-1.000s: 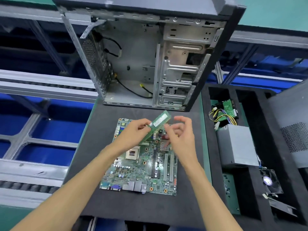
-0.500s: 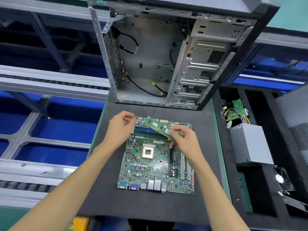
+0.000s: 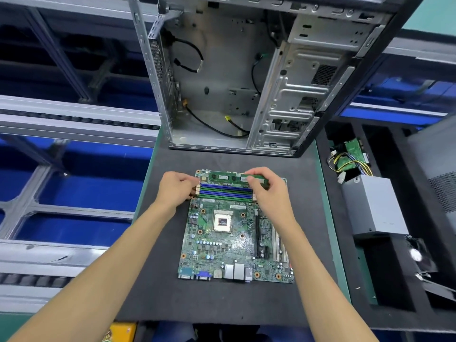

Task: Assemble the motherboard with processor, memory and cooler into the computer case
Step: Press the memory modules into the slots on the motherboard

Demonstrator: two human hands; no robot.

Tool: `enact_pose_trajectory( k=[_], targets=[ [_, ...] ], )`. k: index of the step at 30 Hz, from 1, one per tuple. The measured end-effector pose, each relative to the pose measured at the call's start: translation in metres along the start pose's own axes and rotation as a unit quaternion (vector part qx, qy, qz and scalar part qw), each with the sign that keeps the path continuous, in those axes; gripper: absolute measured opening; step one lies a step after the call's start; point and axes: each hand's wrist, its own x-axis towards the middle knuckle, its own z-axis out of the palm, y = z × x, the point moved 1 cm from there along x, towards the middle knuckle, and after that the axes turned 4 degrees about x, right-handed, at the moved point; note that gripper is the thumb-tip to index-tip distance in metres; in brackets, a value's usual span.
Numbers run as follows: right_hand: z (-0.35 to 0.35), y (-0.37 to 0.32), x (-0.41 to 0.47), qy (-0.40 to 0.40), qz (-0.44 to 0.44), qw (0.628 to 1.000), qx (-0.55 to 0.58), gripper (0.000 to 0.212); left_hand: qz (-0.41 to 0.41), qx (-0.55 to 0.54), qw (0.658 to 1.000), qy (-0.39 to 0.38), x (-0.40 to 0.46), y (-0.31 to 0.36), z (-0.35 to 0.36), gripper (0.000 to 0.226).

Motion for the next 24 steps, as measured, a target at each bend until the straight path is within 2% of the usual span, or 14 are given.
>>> enact_pose_trajectory(
  k=[4,9,24],
  targets=[
    [0.011,-0.005,0.012,-0.022,-0.035,0.999,-0.033,0.012,-0.063,-0.037,0.997,-0.015,0.003,0.007,-0.001,0.015],
    [0.018,0.000,0.020,-0.043,-0.028,0.997,-0.057,0.012,-0.085,-0.042,0.995,-0.043,0.007,0.008,-0.005,0.017],
    [0.027,0.014,0.020,-0.047,-0.038,0.997,-0.046,0.013,-0.082,-0.041,0.995,-0.040,0.010,0.003,-0.005,0.016]
  ],
)
